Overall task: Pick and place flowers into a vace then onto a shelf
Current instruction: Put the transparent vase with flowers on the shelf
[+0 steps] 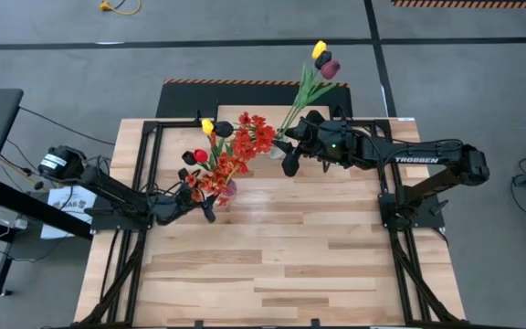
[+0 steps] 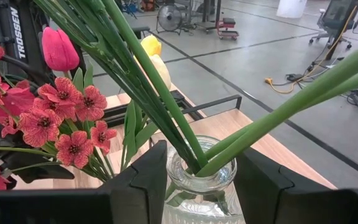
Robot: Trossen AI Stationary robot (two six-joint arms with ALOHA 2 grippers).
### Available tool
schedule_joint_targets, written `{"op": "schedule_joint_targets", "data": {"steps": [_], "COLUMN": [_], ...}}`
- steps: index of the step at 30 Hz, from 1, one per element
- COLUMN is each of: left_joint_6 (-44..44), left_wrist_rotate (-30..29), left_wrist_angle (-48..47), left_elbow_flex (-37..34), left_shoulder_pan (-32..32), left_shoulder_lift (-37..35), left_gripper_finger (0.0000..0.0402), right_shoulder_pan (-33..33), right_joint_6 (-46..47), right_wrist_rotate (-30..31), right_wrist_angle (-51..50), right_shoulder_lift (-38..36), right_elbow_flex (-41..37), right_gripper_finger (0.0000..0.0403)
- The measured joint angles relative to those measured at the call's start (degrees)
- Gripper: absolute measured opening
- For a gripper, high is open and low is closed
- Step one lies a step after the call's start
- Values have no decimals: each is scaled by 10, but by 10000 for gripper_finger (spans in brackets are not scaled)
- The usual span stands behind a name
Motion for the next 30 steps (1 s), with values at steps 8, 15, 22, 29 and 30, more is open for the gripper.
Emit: {"op": "schedule_joint_targets", "data": {"steps": [8,15,22,29,30], "left_joint_6": [4,4,1,-4,-4], "left_wrist_rotate": [13,54,55,55,55], "left_wrist_angle": [4,15,15,14,14], "left_elbow_flex": [0,1,3,3,3], "left_shoulder_pan": [19,43,51,51,51], "left_shoulder_lift": [0,0,0,0,0], "left_gripper_finger": [178,178,177,108,92], "right_shoulder_pan": [0,0,0,0,0], "right_joint_6": [0,0,0,0,0], "right_wrist_rotate": [0,0,0,0,0], "right_wrist_angle": [0,0,0,0,0], "right_shoulder_lift": [0,0,0,0,0], "right_elbow_flex": [0,0,0,0,0], "right_gripper_finger": [140,140,140,140,140]}}
